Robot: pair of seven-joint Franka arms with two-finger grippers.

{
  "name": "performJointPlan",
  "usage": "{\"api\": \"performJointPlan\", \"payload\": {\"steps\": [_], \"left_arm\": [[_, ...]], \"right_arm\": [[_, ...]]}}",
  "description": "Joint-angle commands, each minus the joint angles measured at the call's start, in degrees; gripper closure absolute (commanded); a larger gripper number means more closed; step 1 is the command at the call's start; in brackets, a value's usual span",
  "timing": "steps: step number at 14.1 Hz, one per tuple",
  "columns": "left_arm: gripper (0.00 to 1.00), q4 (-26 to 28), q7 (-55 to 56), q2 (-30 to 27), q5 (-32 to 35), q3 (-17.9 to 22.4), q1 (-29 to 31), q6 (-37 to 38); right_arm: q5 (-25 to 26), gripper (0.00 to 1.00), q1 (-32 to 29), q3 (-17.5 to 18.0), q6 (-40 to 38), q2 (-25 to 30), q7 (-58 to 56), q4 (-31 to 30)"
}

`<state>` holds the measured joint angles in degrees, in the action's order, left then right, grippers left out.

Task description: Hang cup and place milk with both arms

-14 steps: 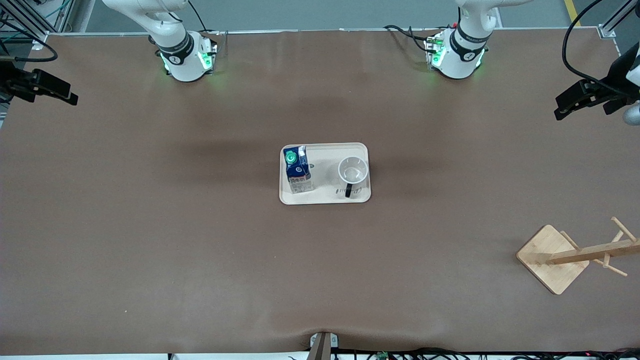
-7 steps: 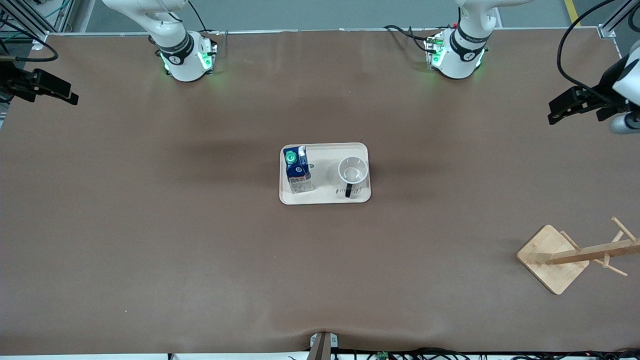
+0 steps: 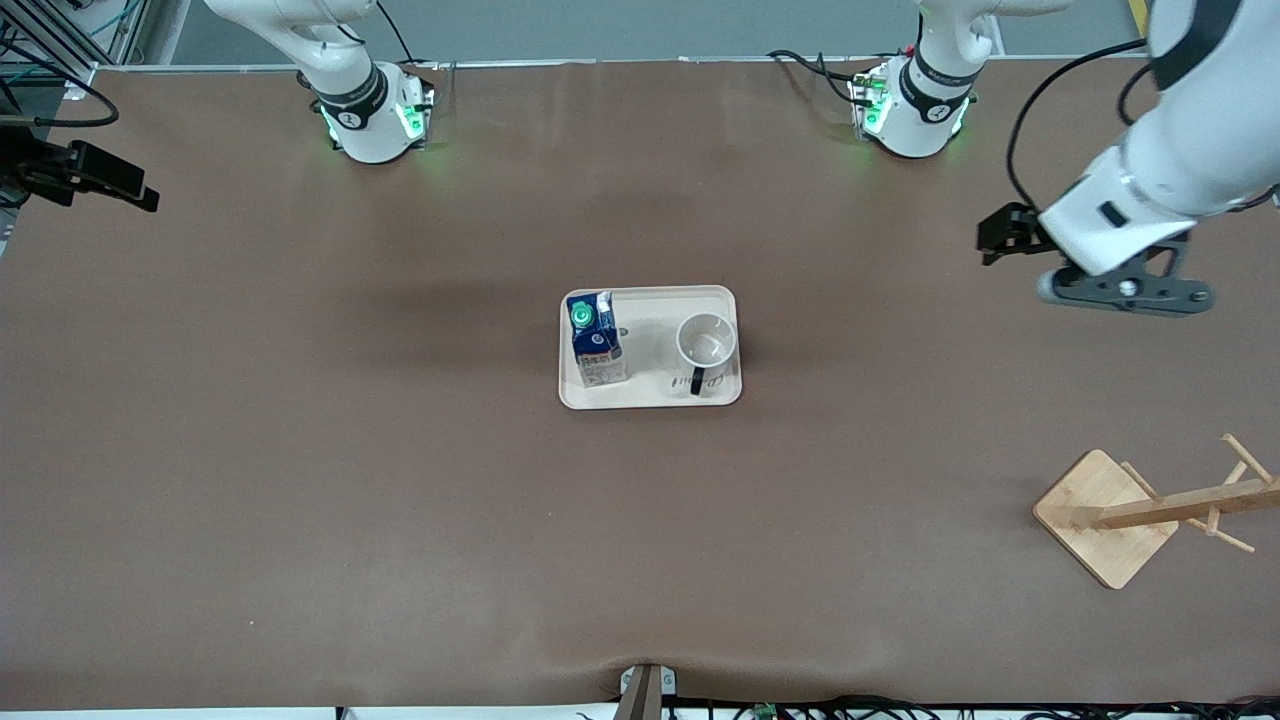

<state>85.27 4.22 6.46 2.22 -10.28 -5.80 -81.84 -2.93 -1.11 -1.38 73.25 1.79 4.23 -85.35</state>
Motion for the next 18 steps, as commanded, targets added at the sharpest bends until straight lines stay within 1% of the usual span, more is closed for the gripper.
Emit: {"api": "performJointPlan", "payload": {"steps": [1, 3, 7, 9, 11, 13, 15, 16, 17, 18], "left_arm": [[0.00, 4.44, 0.44, -0.40, -0.91, 0.17, -4.02, -3.75], [0.00, 8.49, 1.14, -0.49, -0.91, -0.09, -6.05, -7.61], [0.00, 17.45, 2.71, -0.49, -0.91, -0.70, -9.84, -18.06], [0.00, 21.41, 4.30, -0.31, -0.91, -1.67, -10.02, -22.99], [0.00, 24.23, 5.53, 0.56, -0.91, -3.33, -10.10, -27.30], [0.00, 25.47, 8.68, 2.84, -0.56, -4.57, -11.07, -31.08], [0.00, 25.47, 12.11, 5.91, -0.21, -4.66, -13.43, -34.07], [0.07, 25.47, 13.95, 7.76, -0.12, -4.66, -14.49, -35.39], [0.07, 25.47, 15.28, 9.08, 0.06, -4.57, -15.20, -37.06], [0.10, 25.47, 15.73, 10.40, 0.41, -4.66, -15.55, -38.47]], "right_arm": [[-0.32, 0.00, -0.56, 0.41, 0.14, 0.23, 0.26, -0.26], [-0.32, 0.00, -0.73, 0.41, -0.12, 0.23, 0.26, -0.26], [-0.32, 0.00, 0.06, 0.59, -0.04, -0.11, -0.62, -0.08], [-0.23, 0.00, 0.41, 0.59, -0.12, -0.73, -2.11, 0.27], [-0.32, 0.00, 0.32, 0.59, -0.12, -1.70, -2.38, 0.36], [-0.23, 0.00, 0.84, 0.67, -0.21, -2.49, -2.47, 0.62], [-0.15, 0.00, 0.58, 0.59, -0.21, -2.93, -2.47, 0.71], [-0.06, 0.00, 0.76, 0.59, -0.30, -3.02, -2.56, 0.71], [-0.14, 0.00, 0.93, 0.59, -0.39, -3.02, -2.47, 0.71], [-0.06, 0.00, 0.94, 0.59, -0.39, -3.11, -2.38, 0.54]]}}
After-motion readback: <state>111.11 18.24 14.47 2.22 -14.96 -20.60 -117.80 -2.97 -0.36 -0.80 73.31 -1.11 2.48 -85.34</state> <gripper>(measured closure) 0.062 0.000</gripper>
